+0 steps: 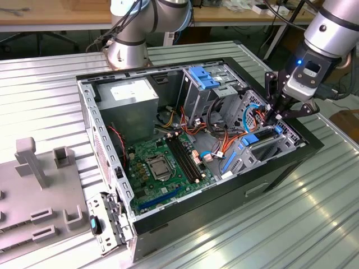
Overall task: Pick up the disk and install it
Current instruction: 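Insert the first disk wire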
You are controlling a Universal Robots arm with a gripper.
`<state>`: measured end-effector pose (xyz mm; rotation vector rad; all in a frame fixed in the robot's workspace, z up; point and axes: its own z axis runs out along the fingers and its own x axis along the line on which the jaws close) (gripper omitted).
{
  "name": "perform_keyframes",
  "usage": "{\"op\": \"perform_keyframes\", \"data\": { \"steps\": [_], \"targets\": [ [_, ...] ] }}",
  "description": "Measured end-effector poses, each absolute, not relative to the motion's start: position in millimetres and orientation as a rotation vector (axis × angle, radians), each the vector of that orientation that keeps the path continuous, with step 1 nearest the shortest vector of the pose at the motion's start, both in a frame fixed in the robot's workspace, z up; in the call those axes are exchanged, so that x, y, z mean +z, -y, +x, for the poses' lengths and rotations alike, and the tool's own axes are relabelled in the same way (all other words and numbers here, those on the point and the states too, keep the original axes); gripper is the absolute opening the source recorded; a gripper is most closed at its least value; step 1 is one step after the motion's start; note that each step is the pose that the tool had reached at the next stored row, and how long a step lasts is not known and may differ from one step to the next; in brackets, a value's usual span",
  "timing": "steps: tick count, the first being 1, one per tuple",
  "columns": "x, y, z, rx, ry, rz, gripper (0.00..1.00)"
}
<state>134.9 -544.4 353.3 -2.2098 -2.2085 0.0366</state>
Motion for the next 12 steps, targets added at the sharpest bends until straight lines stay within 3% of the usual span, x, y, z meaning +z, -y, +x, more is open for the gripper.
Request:
{"op": "perform_keyframes", "data": {
  "steps": [12],
  "targets": [
    [351.3,551.8,133.2,0.033,2.231,-2.187,0.16]
  ]
}}
